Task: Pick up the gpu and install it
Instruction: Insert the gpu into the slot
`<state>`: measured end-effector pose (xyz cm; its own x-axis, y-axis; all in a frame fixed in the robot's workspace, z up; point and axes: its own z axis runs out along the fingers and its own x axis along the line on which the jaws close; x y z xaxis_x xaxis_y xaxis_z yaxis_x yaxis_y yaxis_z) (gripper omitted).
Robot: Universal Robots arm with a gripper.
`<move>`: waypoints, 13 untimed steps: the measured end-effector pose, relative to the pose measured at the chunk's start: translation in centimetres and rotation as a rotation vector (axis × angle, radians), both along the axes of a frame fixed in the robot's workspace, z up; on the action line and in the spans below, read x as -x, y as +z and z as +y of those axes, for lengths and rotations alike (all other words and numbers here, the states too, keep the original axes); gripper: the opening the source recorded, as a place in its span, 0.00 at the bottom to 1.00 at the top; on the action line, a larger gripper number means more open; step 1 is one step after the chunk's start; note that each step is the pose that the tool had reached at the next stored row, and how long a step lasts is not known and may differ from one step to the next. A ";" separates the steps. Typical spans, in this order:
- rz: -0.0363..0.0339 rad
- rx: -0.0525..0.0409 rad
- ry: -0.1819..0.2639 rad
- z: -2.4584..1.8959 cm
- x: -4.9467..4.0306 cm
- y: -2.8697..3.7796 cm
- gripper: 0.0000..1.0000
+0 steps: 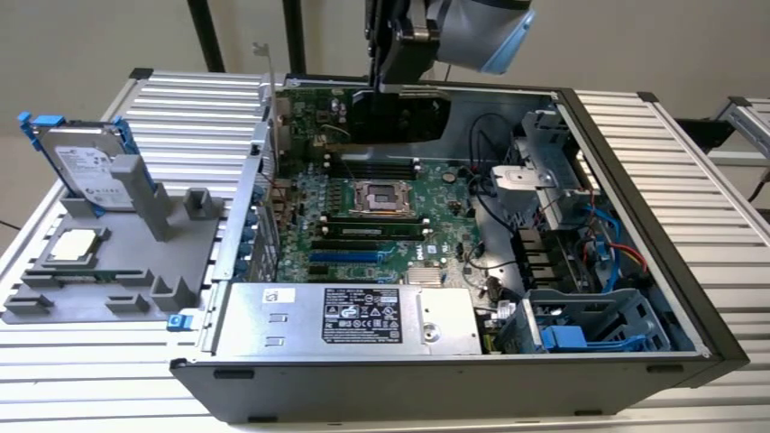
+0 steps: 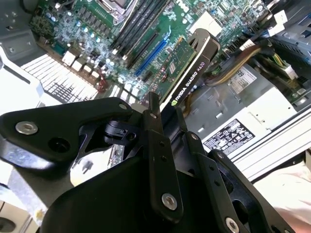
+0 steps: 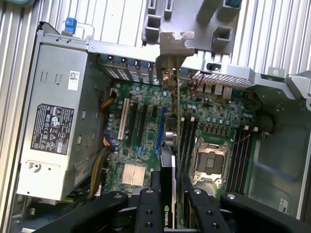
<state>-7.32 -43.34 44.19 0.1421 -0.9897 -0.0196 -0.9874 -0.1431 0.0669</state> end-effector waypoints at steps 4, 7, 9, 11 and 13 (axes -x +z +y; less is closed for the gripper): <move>-0.0001 -0.0001 -0.011 0.00 0.00 -0.07 0.00; 0.0000 -0.0001 -0.017 0.00 0.00 -0.12 0.00; 0.0000 -0.0001 -0.020 0.00 0.00 -0.15 0.00; 0.0000 -0.0001 -0.023 0.00 0.00 -0.18 0.00; 0.0000 0.0000 -0.026 0.00 0.00 -0.21 0.00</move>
